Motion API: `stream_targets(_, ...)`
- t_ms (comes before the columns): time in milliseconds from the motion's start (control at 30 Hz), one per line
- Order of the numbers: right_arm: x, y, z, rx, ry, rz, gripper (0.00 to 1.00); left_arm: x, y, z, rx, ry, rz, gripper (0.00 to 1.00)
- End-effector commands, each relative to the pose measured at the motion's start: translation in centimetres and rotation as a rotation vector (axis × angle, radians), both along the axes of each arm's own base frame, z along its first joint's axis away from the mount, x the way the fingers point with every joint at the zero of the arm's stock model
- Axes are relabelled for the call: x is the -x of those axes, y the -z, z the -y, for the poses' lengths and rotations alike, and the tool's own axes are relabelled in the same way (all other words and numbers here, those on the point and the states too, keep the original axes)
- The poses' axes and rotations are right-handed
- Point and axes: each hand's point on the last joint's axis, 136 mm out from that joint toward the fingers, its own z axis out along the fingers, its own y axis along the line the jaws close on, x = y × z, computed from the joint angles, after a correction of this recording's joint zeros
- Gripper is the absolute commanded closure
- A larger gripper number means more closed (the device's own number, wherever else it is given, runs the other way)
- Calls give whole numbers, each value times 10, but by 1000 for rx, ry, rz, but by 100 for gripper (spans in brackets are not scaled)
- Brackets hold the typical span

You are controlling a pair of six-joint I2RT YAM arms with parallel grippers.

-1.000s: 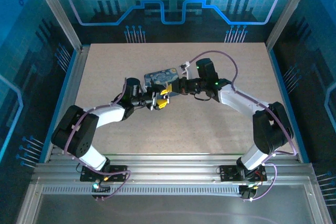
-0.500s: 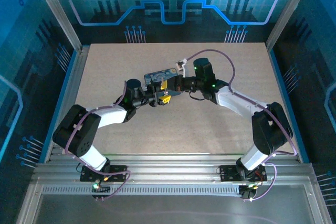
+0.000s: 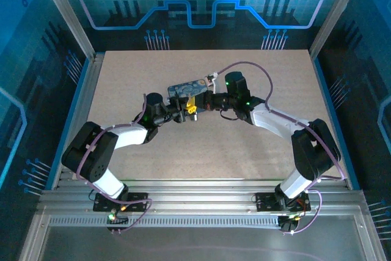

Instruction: Unlock the padlock with the key

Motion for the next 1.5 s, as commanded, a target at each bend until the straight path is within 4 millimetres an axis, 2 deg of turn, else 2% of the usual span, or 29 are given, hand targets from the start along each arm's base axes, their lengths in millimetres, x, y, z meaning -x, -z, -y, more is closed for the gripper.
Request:
stream_targets(0,5,-4,-2,0,7,24,100,1,-13,6,105,4,-43,92)
stream_targets(133,6,-4,-1,2,9,27,100,3,-9,6,94,9,-43,100)
stream_targets(267,6,-2,2,9,16,31,96,3,-5,3,69,14,-33,100)
stream_targets(367,8,-2,7,17,28,40,89,2,-2,-4,7,13,-10,100)
stream_targets(467,11,-1,14,27,30,51,76,0,-3,-14,-110,34,43,100)
stream_targets(567,17,3,21,64,28,62,64,-2,-11,-26,-322,81,149,100)
stream_targets(633,20,6,29,88,38,70,58,-2,-20,-37,-533,115,237,100)
stream_targets(733,19,11,40,107,60,70,56,-2,-37,-47,-797,178,376,100)
stream_targets(800,18,11,44,105,66,69,56,-1,-49,-46,-966,264,484,100)
stream_targets(833,16,10,45,107,68,70,55,1,-52,-47,-1069,306,512,100)
stream_targets(1067,9,0,45,109,70,105,55,8,-65,-44,-1477,444,711,100)
stream_targets(1200,6,-6,42,99,59,116,55,7,-70,-46,-1472,428,731,100)
stream_targets(1467,19,-26,31,1,-31,175,56,9,-71,-26,-1221,424,794,100)
